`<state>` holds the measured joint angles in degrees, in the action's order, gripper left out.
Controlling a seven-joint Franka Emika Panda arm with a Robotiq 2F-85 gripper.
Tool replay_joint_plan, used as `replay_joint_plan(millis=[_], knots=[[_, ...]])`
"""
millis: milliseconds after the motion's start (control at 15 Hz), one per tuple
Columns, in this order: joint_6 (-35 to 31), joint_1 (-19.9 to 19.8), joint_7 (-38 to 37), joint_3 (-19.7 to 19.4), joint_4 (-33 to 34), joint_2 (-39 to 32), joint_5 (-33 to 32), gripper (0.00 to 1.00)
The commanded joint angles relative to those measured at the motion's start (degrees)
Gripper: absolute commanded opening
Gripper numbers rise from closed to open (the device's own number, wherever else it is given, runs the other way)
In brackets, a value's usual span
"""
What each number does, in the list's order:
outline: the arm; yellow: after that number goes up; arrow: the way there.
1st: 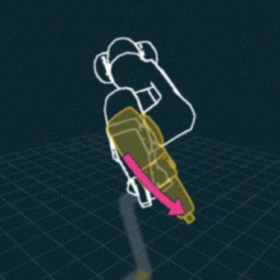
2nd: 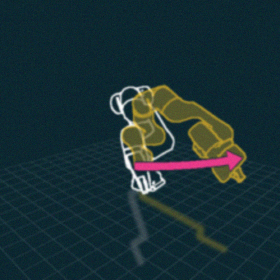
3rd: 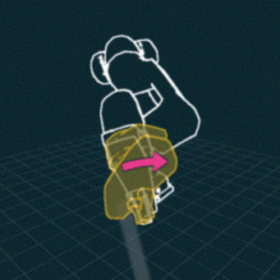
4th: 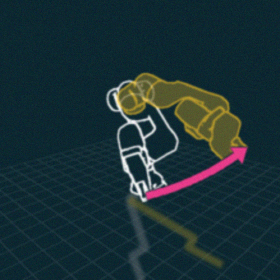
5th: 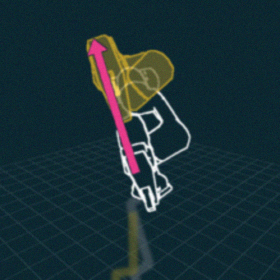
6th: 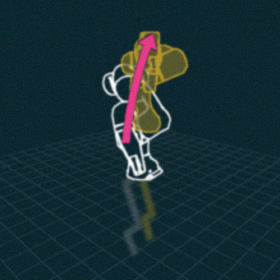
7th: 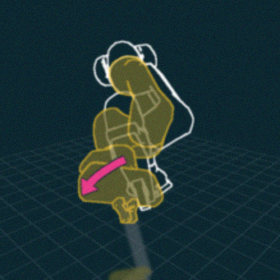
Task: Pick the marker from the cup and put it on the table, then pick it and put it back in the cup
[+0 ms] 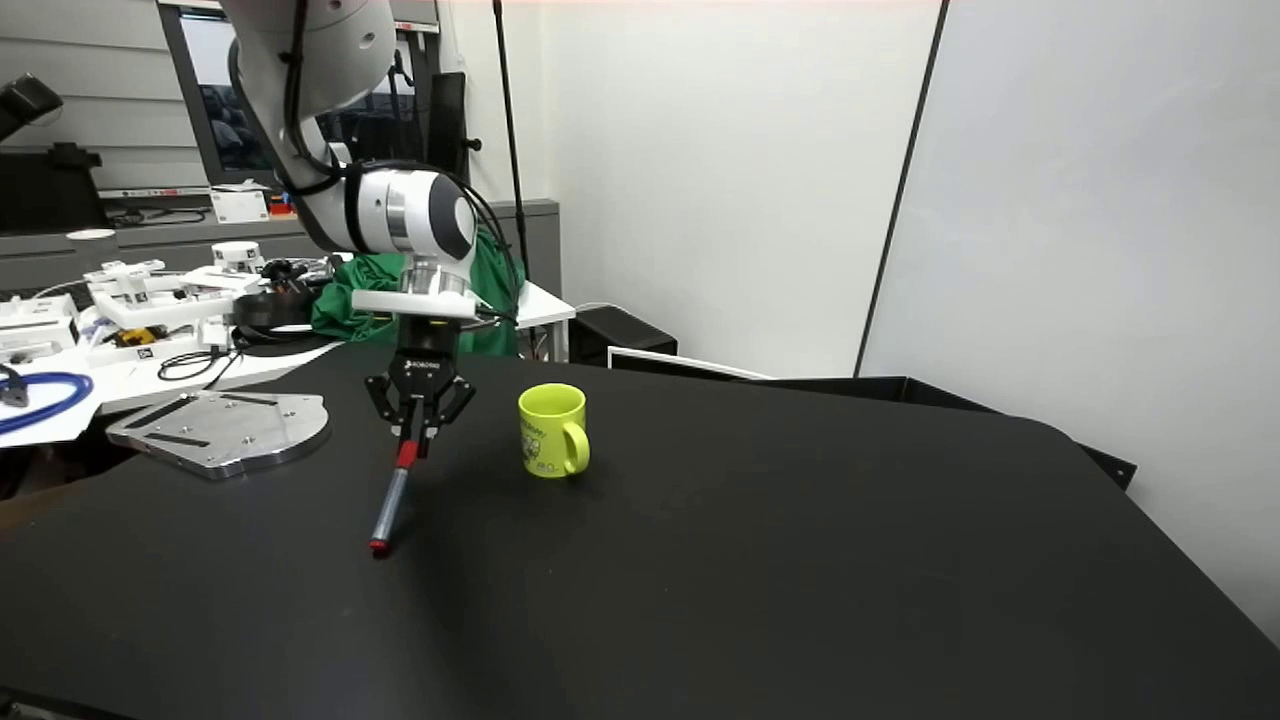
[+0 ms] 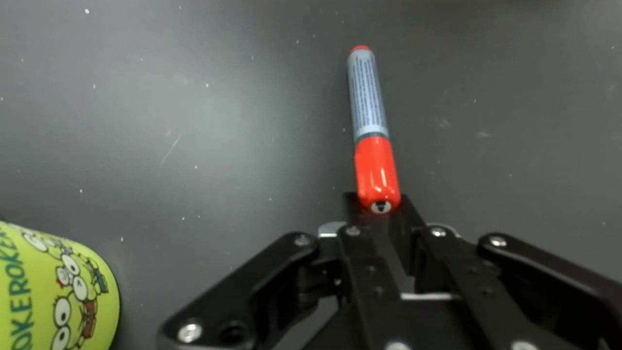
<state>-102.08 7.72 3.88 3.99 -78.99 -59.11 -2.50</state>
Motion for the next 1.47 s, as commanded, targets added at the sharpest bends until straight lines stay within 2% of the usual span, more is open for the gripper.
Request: replay_joint_plan(millis=[0, 267, 400, 467, 600, 933, 1067, 1400], knots=[[-5.25, 1.89, -2.55, -0.78, -0.12, -0.59, -1.67, 0.05], [-14.57, 3.65, -3.53, -1.25, -2.67, 0.48, -3.64, 0.05], [-16.94, 4.28, -4.03, -1.48, -3.09, 0.55, -4.07, 0.05], [-17.61, 4.43, -4.21, -1.47, -3.36, 0.65, -4.23, 0.45], [-17.47, 4.61, -4.32, -1.39, -3.98, 1.24, -4.07, 0.51], [-18.96, 4.16, -4.14, -1.10, -10.07, 6.69, -3.90, 0.84], [-23.60, 4.87, -5.22, -1.64, -15.43, 10.64, -4.94, 0.98], [-35.78, 5.70, -7.32, -1.56, -29.60, 19.88, -6.87, 1.00]])
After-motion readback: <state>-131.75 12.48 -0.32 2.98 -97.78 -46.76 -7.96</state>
